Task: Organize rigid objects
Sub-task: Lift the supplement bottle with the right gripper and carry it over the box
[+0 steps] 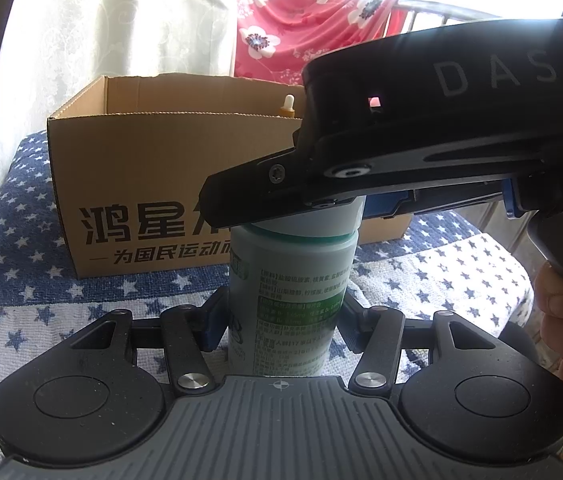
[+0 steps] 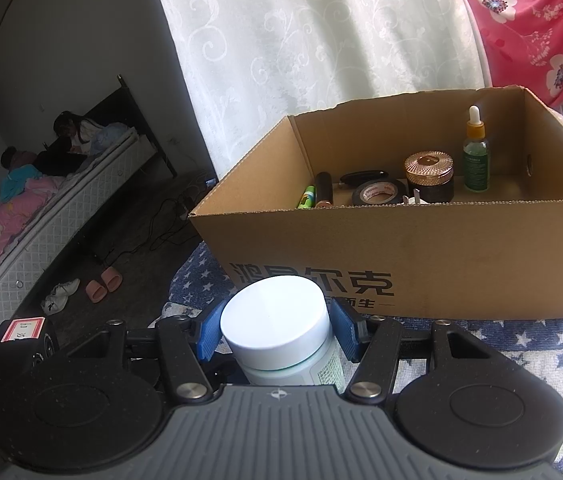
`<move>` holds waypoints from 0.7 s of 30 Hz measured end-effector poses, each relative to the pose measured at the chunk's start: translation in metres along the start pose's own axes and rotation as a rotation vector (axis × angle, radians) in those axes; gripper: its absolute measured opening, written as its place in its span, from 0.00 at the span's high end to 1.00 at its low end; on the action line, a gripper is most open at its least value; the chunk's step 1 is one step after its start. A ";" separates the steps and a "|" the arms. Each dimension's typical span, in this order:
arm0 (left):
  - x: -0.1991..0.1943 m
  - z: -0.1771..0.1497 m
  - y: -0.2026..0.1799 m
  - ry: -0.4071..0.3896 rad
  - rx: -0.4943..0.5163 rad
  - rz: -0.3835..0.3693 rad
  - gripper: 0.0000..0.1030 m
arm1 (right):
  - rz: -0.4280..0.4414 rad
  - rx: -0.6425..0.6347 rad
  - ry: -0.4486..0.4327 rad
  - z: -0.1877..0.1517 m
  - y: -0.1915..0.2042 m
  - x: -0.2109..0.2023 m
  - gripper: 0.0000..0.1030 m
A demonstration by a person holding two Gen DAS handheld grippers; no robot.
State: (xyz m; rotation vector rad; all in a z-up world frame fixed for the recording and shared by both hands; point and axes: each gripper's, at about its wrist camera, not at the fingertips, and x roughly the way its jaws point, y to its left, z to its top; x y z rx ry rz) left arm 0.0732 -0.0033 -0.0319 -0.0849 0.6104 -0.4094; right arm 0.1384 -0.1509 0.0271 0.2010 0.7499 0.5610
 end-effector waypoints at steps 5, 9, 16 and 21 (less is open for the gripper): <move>0.000 0.001 -0.001 -0.004 0.005 0.004 0.47 | 0.007 0.006 -0.017 -0.002 0.000 -0.001 0.42; -0.008 0.002 -0.002 -0.020 0.014 0.001 0.47 | 0.005 -0.002 -0.035 -0.001 0.004 -0.008 0.42; -0.037 0.016 -0.008 -0.093 0.060 0.014 0.47 | 0.030 -0.066 -0.108 0.007 0.025 -0.036 0.42; -0.070 0.048 -0.019 -0.204 0.145 0.035 0.49 | 0.070 -0.163 -0.218 0.032 0.047 -0.068 0.43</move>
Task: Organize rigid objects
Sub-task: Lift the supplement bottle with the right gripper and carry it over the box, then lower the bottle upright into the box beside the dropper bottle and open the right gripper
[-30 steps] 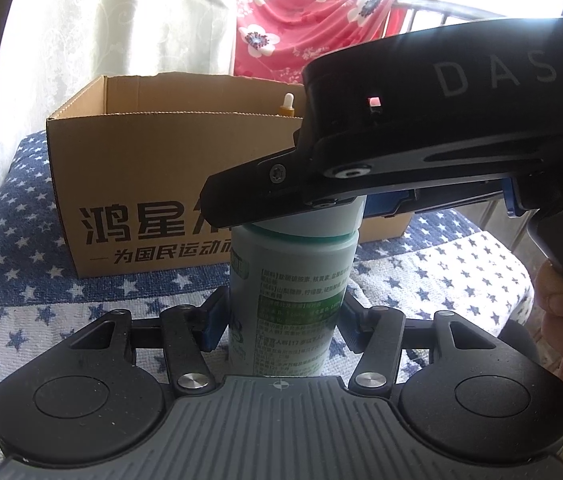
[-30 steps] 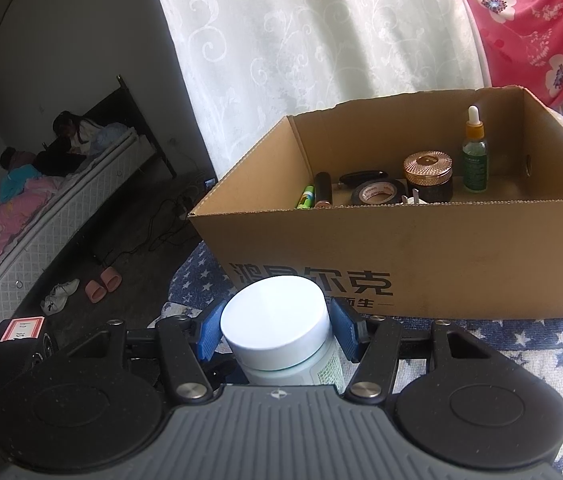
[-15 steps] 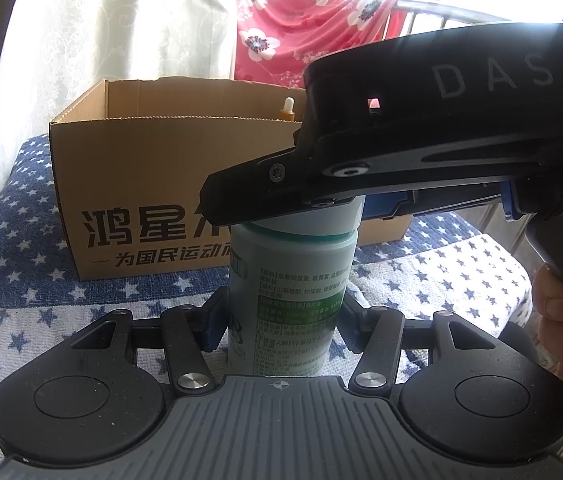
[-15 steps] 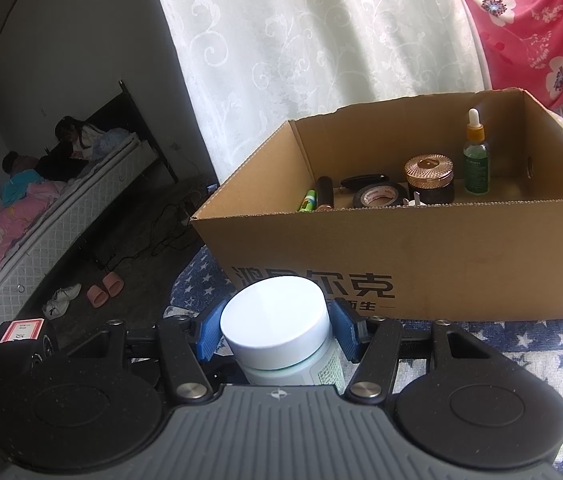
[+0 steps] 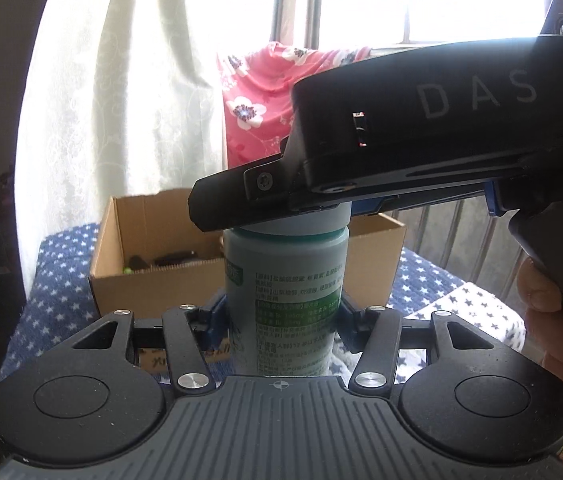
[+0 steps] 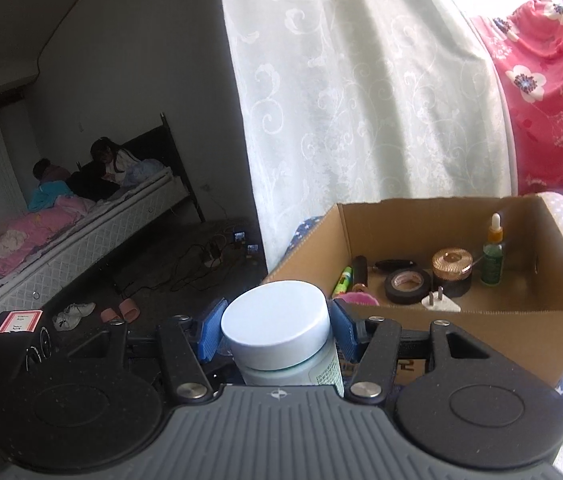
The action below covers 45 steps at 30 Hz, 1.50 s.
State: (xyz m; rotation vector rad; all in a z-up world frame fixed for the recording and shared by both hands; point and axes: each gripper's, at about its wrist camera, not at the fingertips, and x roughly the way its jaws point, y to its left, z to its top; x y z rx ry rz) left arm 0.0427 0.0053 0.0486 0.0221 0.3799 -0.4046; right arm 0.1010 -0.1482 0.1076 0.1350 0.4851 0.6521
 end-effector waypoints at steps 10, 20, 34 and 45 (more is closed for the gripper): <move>0.057 0.082 -0.011 -0.037 0.056 -0.095 0.49 | -0.036 -0.047 -0.090 0.076 -0.042 -0.008 0.43; 0.191 0.106 -0.024 0.190 0.021 -0.191 0.49 | -0.101 0.126 0.046 0.087 -0.165 0.037 0.43; 0.265 0.095 -0.048 0.340 0.068 -0.131 0.44 | -0.085 0.237 0.138 0.055 -0.225 0.072 0.43; 0.268 0.092 -0.046 0.367 0.073 -0.110 0.37 | -0.114 0.208 0.187 0.048 -0.228 0.081 0.46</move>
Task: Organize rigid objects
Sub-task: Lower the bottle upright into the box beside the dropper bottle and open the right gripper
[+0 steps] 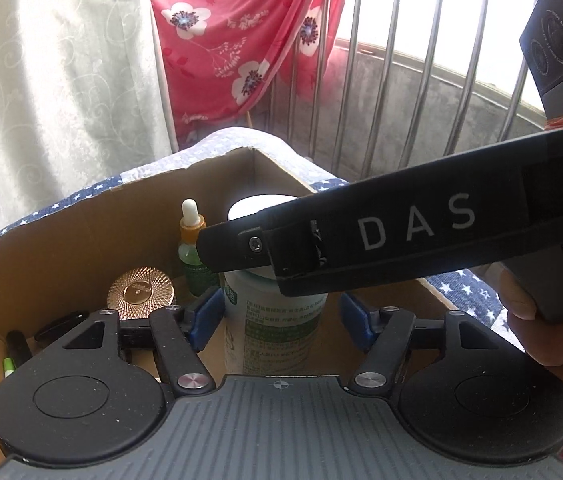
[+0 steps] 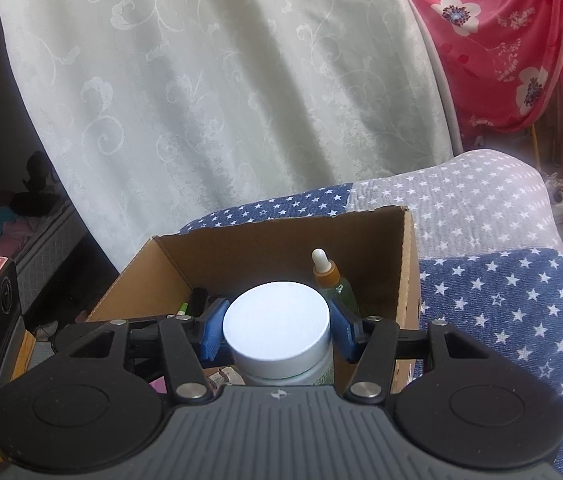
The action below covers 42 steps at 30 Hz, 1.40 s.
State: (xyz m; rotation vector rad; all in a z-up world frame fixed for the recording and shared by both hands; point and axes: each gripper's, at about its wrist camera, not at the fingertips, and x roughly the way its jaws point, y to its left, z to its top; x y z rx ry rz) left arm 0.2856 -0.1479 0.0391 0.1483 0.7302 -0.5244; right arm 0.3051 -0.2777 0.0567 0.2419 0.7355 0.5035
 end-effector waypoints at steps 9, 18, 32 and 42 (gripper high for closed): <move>-0.011 -0.008 0.001 -0.002 -0.003 0.002 0.34 | -0.030 -0.023 0.004 0.000 0.003 0.001 0.49; -0.020 -0.012 -0.003 -0.004 -0.011 -0.008 0.33 | -0.032 0.001 0.009 0.001 -0.001 -0.002 0.49; -0.044 -0.017 0.009 -0.020 -0.112 -0.050 0.27 | 0.021 0.105 -0.080 -0.002 -0.017 -0.038 0.48; -0.123 -0.040 0.015 -0.157 -0.139 -0.017 0.09 | 0.072 0.091 -0.176 -0.014 0.010 -0.095 0.41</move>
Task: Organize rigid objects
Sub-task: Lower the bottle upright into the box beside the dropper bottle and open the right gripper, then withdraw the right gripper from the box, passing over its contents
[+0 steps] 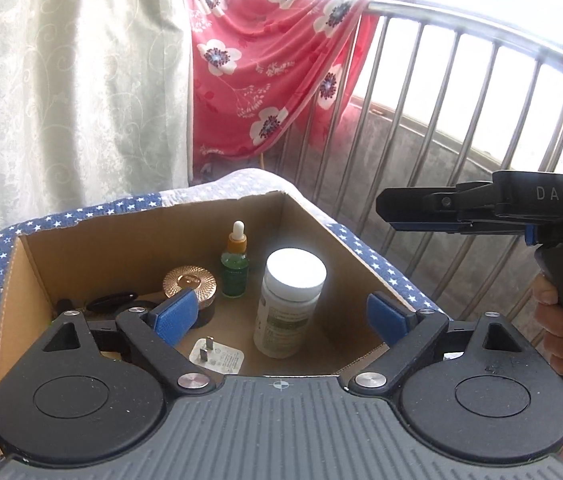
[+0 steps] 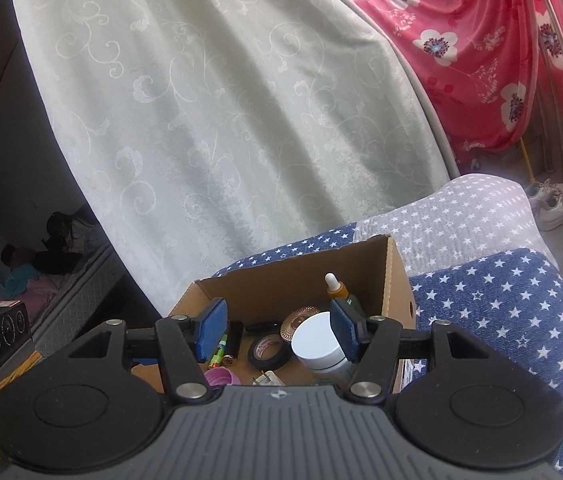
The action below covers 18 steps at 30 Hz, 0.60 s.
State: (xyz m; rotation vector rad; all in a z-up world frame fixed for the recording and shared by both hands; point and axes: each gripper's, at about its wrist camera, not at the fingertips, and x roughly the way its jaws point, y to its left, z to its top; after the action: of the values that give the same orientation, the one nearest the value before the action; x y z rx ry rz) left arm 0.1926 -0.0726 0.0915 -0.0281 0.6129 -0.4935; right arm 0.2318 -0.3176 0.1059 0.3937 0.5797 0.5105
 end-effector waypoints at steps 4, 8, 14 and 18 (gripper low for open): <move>-0.030 -0.003 0.011 -0.061 -0.021 0.039 0.07 | 0.016 -0.058 0.016 0.001 0.026 -0.001 0.39; -0.051 -0.010 0.025 -0.101 -0.065 0.094 0.05 | 0.023 -0.108 0.094 -0.004 0.051 0.020 0.39; -0.083 -0.039 0.052 -0.138 -0.142 0.185 0.02 | 0.077 -0.135 0.125 -0.015 0.080 0.032 0.38; -0.101 -0.061 0.064 -0.148 -0.186 0.256 0.02 | 0.097 -0.177 0.149 -0.028 0.100 0.040 0.34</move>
State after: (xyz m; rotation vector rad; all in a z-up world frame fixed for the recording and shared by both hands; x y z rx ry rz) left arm 0.1153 0.0369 0.0859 -0.1593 0.5066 -0.1831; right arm 0.2090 -0.2089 0.1162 0.2169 0.6555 0.6834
